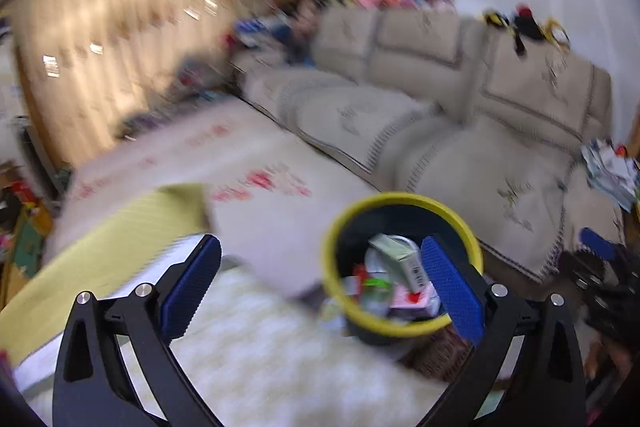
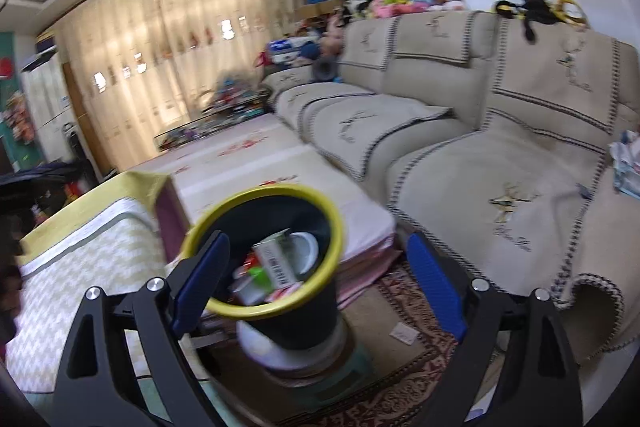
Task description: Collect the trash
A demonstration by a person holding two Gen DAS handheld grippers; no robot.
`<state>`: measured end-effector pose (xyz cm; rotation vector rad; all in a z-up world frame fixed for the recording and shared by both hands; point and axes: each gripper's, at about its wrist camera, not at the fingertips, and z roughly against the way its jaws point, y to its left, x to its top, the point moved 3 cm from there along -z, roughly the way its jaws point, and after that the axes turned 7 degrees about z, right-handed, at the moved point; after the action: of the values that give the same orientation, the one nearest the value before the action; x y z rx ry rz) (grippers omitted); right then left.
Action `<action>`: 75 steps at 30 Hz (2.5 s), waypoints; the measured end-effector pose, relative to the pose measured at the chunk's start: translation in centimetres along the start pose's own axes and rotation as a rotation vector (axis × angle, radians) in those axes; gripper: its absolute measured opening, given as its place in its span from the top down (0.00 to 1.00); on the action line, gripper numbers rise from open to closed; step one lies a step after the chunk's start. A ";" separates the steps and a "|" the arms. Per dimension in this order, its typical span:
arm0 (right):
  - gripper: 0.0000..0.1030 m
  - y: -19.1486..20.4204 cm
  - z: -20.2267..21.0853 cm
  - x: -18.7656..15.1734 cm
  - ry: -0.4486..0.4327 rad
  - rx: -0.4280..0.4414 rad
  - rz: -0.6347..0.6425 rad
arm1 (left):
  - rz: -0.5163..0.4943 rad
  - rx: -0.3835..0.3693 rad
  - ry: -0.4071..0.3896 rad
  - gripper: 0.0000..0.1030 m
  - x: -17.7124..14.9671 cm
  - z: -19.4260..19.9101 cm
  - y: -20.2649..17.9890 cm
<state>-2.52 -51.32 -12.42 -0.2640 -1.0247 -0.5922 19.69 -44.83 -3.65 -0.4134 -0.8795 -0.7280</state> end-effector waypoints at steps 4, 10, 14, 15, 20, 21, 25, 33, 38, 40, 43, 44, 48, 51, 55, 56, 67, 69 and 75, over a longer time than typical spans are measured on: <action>0.17 4.6 0.2 0.1 0.004 0.101 0.083 | 0.052 0.153 -0.055 0.04 -4.8 8.3 4.8; 0.17 10.1 2.3 0.8 -0.029 0.209 0.185 | 0.206 0.366 -0.093 0.04 -13.2 17.3 10.8; 0.15 12.8 5.1 1.0 -0.063 0.241 0.258 | 0.342 0.462 -0.139 0.04 -17.3 23.2 14.1; 0.14 13.1 5.6 1.0 -0.069 0.246 0.269 | 0.373 0.479 -0.147 0.04 -18.0 24.4 14.7; 0.12 14.4 8.5 0.9 -0.107 0.235 0.333 | 0.497 0.517 -0.140 0.04 -20.7 27.9 17.2; 0.12 14.4 8.8 0.9 -0.111 0.229 0.338 | 0.513 0.521 -0.139 0.04 -21.2 28.3 17.5; 0.11 14.4 9.5 0.7 -0.103 0.235 0.337 | 0.536 0.538 -0.151 0.04 -22.8 29.5 17.4; 0.11 14.0 10.1 -0.4 -0.088 0.267 0.316 | 0.488 0.481 -0.167 0.04 -22.1 29.8 14.1; 0.11 13.5 10.4 -0.3 -0.091 0.269 0.304 | 0.444 0.528 -0.162 0.04 -21.8 30.0 12.9; 0.10 13.4 10.3 -0.3 -0.090 0.269 0.299 | 0.437 0.553 -0.164 0.04 -21.9 30.2 12.7; 0.10 13.3 10.2 -0.2 -0.087 0.272 0.298 | 0.447 0.565 -0.174 0.04 -22.0 30.7 12.9; 0.10 13.4 10.1 -0.2 -0.086 0.274 0.298 | 0.449 0.566 -0.175 0.04 -22.0 30.8 13.1; 0.10 13.8 10.0 -0.2 -0.080 0.284 0.301 | 0.458 0.574 -0.179 0.04 -21.9 30.9 13.4; 0.10 14.3 9.9 -0.1 -0.080 0.290 0.307 | 0.458 0.579 -0.184 0.04 -21.8 30.8 13.7; 0.10 14.8 9.7 -0.1 -0.076 0.295 0.314 | 0.462 0.576 -0.184 0.04 -21.8 30.8 14.0; 0.10 14.9 9.6 -0.1 -0.074 0.295 0.316 | 0.462 0.576 -0.182 0.04 -21.8 30.7 14.1; 0.10 15.3 9.9 -0.3 -0.073 0.307 0.320 | 0.471 0.572 -0.163 0.04 -22.4 30.2 14.5; 0.10 15.3 9.8 -0.3 -0.071 0.309 0.320 | 0.471 0.572 -0.161 0.04 -22.4 30.1 14.4; 0.10 15.4 9.8 -0.3 -0.069 0.313 0.318 | 0.468 0.571 -0.157 0.04 -22.4 30.1 14.3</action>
<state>-0.79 -34.02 -6.79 -0.1659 -1.0985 -0.1317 4.09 -7.91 -4.79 -0.1509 -1.0438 -0.0009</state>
